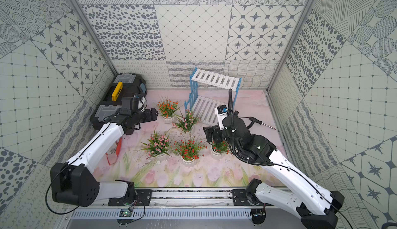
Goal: Place the baby's breath potted plants on the rack by color
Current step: Pick up the baby's breath potted plant from the center of the board.
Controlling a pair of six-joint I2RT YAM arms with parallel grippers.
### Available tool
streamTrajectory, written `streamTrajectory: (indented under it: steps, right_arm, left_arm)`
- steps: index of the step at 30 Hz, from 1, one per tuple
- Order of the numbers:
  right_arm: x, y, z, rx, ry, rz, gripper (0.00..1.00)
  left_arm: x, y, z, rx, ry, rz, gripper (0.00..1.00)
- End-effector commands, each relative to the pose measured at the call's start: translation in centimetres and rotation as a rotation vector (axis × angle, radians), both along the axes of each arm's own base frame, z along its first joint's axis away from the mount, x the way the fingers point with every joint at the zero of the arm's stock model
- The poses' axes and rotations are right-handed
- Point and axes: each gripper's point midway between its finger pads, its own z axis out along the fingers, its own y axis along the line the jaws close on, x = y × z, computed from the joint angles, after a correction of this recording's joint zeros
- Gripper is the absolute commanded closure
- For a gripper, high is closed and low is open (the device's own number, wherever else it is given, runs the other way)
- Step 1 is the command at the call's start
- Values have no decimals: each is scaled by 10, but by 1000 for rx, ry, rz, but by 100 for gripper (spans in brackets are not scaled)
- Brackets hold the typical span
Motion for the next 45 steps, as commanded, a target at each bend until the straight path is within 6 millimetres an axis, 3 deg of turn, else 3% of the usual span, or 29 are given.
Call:
streamTrajectory:
  steps: [1, 7, 12, 16, 20, 26, 30, 41, 45]
  right_arm:
    - [-12, -32, -11, 22, 61, -171, 2]
    - [-29, -30, -47, -17, 38, -259, 2]
    - [-44, -17, -60, -28, -99, -326, 2]
    - [-57, -18, -65, 17, -167, -413, 2]
    - [-68, -27, -79, 56, -126, -499, 2]
    - [-83, -20, -108, 89, -6, -483, 2]
    - [-85, -21, -123, 76, 17, -485, 2]
    - [-82, 11, -160, 24, 55, -360, 2]
    - [-75, 7, -172, -21, 31, -373, 2]
  left_arm:
    - [-8, -3, -8, -34, 41, 48, 10]
    - [-5, -4, -1, -66, -5, 70, 10]
    - [-5, -2, 6, -73, -36, 84, 10]
    - [-5, -2, 13, -92, -57, 97, 10]
    - [-6, -1, 14, -107, -71, 119, 10]
    - [-7, 0, 11, -126, -86, 137, 10]
    - [-8, -1, 14, -143, -103, 145, 10]
    - [-12, -3, 19, -162, -133, 149, 10]
    - [-13, -4, 20, -164, -142, 147, 10]
